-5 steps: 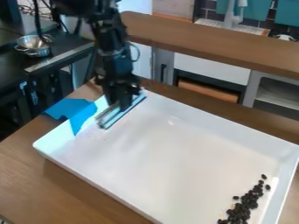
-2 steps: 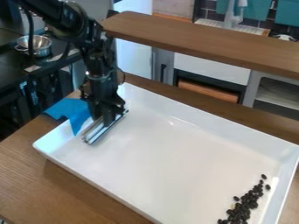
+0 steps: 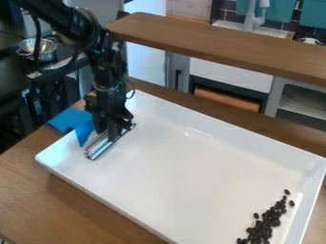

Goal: Sweep into pile

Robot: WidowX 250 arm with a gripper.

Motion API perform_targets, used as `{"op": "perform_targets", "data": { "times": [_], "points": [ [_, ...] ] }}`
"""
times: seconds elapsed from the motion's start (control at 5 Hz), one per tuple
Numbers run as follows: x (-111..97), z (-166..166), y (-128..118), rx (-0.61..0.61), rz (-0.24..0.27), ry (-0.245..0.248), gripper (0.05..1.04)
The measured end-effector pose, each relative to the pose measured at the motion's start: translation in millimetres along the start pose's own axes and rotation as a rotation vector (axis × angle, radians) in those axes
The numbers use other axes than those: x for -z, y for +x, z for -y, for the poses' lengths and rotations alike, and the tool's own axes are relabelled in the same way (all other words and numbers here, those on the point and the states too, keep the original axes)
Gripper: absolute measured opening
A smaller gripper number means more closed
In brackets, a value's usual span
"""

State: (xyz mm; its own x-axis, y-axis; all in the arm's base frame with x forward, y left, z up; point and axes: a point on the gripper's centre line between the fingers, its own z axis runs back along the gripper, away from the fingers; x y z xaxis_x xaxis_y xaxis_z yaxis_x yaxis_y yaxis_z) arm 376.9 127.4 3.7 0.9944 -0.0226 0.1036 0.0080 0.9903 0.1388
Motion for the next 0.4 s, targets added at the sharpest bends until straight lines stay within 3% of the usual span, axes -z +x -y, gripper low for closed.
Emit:
{"op": "perform_targets", "data": {
  "times": [0.2, 0.4],
  "points": [
    [-0.3, 0.3, -3.7, 0.022, -0.024, -0.006, 0.735],
    [-33.7, 2.9, -0.2, 0.051, -0.002, -0.080, 0.975]
  ]
}}
